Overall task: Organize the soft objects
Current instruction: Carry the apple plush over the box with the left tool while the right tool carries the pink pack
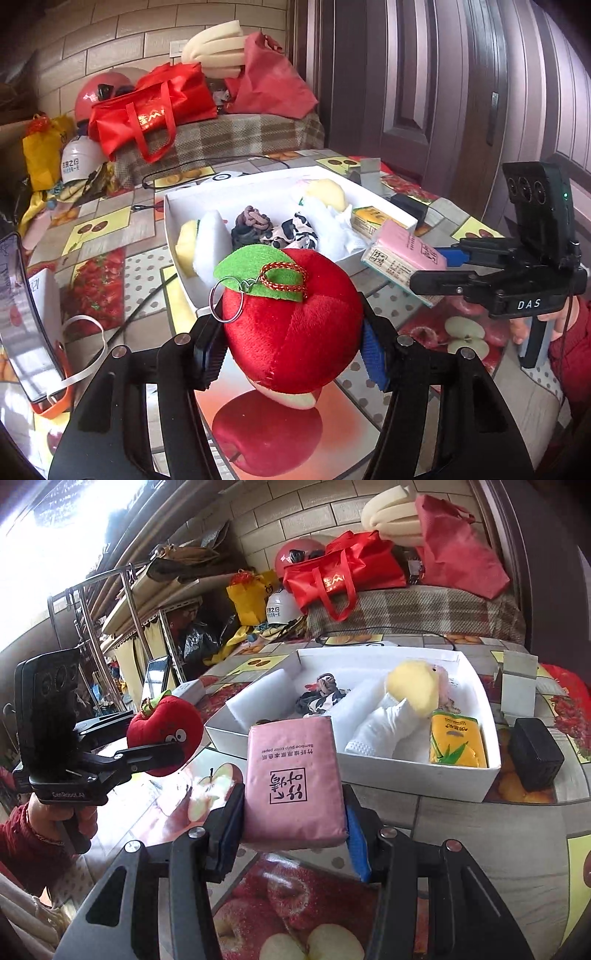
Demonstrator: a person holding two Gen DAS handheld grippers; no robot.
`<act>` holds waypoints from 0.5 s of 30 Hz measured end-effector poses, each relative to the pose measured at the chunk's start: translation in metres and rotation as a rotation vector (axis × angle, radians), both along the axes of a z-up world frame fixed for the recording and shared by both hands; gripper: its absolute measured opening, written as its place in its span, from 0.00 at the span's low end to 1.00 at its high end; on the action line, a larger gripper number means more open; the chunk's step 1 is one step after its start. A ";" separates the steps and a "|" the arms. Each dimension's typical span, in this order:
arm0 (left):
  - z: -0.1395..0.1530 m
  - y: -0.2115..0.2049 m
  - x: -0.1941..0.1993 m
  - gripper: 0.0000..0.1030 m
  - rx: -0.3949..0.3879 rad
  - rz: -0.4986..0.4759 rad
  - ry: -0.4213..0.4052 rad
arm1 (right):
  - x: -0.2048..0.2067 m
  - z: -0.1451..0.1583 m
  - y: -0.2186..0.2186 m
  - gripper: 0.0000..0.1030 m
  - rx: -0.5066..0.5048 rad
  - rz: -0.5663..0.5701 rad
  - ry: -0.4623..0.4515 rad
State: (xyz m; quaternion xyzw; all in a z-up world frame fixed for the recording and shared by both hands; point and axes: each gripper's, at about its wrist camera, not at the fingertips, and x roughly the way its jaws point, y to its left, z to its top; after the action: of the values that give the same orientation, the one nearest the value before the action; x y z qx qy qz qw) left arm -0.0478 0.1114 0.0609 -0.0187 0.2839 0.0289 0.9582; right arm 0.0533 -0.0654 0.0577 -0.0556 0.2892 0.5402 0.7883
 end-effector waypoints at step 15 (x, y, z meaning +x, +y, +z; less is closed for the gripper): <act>-0.001 -0.004 -0.001 0.60 -0.012 0.047 -0.023 | -0.003 0.007 -0.018 0.48 0.095 -0.165 -0.036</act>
State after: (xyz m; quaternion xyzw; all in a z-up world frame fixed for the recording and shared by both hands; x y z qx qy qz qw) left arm -0.0488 0.1073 0.0597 -0.0316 0.2725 0.0492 0.9604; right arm 0.0502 -0.0839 0.0646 -0.0035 0.2527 0.4856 0.8369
